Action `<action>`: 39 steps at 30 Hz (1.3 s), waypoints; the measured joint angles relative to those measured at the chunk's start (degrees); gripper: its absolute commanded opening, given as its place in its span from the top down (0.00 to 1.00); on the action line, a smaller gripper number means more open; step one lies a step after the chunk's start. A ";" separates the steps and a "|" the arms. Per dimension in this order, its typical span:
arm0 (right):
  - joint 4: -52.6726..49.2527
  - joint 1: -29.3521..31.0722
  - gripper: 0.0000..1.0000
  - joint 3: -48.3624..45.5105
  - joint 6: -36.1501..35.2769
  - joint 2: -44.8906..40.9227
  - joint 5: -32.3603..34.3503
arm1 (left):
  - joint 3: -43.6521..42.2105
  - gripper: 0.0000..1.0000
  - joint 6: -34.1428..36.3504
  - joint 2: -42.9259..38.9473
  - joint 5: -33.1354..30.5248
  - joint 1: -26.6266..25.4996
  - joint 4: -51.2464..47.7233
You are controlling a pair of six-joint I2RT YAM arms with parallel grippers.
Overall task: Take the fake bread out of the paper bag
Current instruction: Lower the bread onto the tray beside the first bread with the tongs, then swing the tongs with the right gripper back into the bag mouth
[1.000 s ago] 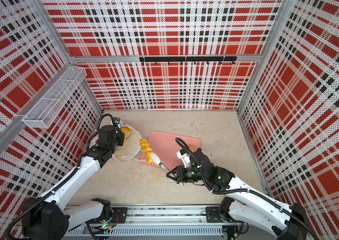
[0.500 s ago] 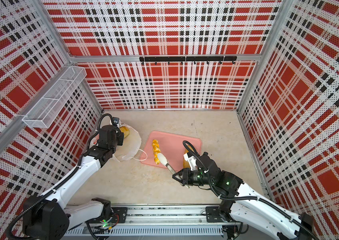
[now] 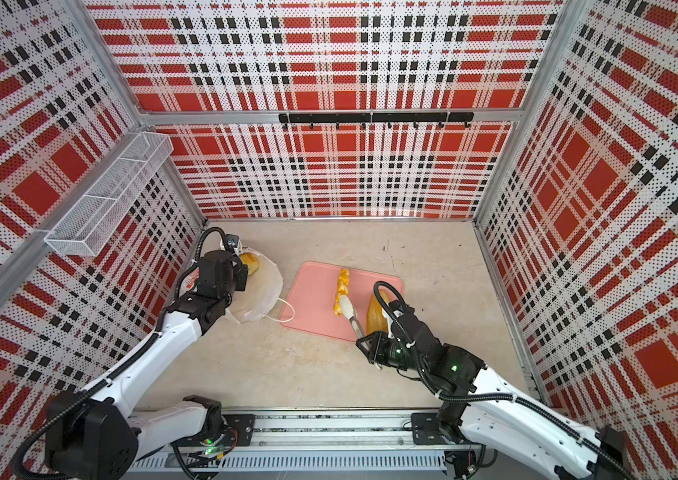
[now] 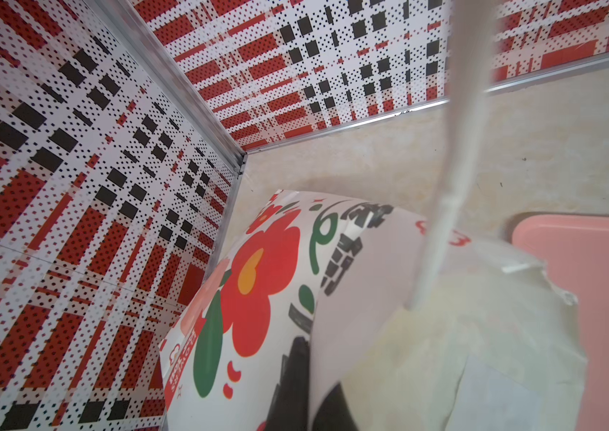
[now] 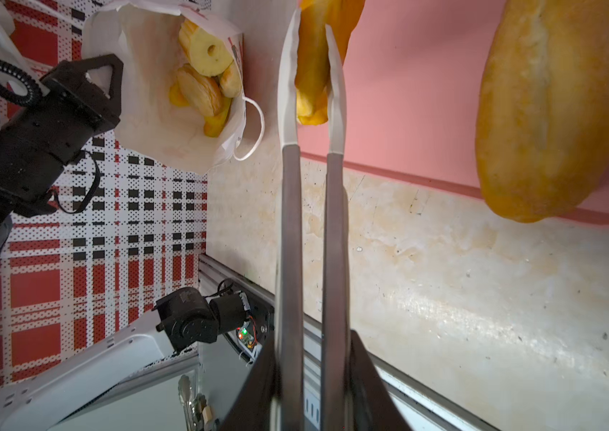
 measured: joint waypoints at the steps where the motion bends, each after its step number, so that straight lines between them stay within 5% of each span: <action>1: 1.07 0.00 1.00 -1.09 0.79 0.42 0.39 | 0.00 1.00 0.00 0.00 -0.09 0.00 0.00; 11: 8.00 0.00 1.00 -3.78 4.48 6.49 0.59 | 0.00 1.00 0.00 -0.02 -0.22 0.00 0.02; 25: -2.89 -1.75 0.63 -0.37 0.48 8.72 -1.31 | 0.00 1.00 0.09 -0.04 -0.20 -0.04 0.00; 39: -12.70 -1.92 0.61 4.37 -3.61 9.51 -1.77 | -0.87 1.00 1.22 -0.96 -0.24 -1.79 -0.24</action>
